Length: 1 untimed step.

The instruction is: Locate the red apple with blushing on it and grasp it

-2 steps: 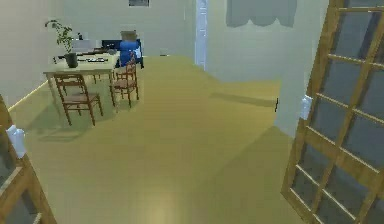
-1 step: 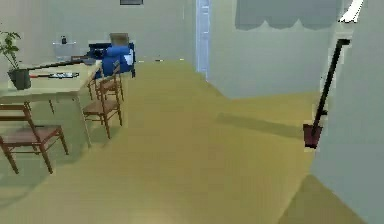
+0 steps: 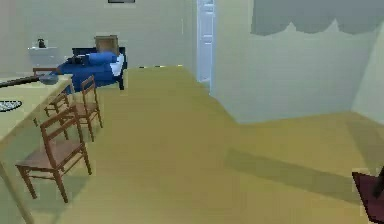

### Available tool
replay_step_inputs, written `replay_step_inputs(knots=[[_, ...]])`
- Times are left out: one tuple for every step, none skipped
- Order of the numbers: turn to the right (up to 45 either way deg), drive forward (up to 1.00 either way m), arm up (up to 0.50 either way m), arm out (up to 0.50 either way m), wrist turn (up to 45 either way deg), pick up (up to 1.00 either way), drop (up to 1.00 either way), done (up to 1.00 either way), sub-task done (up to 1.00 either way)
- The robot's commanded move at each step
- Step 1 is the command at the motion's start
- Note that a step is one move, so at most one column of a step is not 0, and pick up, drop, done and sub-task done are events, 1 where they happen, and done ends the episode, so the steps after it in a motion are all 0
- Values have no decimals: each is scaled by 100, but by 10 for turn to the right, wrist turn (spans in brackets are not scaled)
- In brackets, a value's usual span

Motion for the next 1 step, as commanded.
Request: replay_step_inputs(knots=[[0, 100, 0, 0, 0, 0, 0, 0, 0]])
